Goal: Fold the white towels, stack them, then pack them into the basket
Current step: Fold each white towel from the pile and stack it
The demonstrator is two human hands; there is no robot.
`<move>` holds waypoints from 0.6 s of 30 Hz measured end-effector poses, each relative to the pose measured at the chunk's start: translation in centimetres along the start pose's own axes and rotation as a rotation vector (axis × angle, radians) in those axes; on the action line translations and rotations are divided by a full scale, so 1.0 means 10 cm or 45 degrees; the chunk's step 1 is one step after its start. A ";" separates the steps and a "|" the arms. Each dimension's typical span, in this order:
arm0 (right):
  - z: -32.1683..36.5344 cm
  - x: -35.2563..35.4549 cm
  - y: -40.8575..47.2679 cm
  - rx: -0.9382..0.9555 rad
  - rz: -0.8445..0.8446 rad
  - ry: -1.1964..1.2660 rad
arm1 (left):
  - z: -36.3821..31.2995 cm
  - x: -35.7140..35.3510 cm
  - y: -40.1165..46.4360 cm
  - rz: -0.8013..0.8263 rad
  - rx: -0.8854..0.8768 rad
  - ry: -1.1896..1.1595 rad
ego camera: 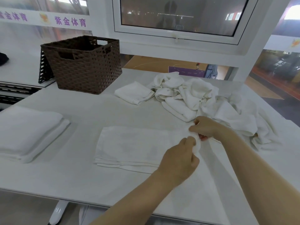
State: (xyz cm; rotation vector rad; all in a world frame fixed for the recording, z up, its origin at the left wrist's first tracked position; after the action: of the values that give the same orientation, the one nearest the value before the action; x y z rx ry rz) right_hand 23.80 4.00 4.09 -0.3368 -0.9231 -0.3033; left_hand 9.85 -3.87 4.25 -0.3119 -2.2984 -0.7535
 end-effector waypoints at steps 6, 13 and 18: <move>1.16 0.15 -0.07 0.235 -0.119 0.102 | 0.36 0.85 0.01 -0.404 0.209 -0.623; 2.56 -0.40 -0.33 0.532 -0.131 0.004 | 1.12 1.57 -0.34 -0.866 0.535 -0.923; 3.10 -1.03 -0.48 0.699 -0.131 -0.259 | 1.51 1.78 -0.65 -1.033 0.668 -0.922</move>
State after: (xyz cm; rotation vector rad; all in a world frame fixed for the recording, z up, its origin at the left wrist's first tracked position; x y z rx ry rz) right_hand -6.37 13.44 13.75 0.1901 -1.1839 -0.1004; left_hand -14.11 0.14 4.54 0.7547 -3.2320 -0.3724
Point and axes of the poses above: each hand's wrist, its own y-axis towards the middle knuckle, its own x-axis out of the back of the hand, z = x × y, the point moved 10 cm from there along y, towards the middle knuckle, and after that the axes turned 12 degrees about -z, right-handed, at the moved point
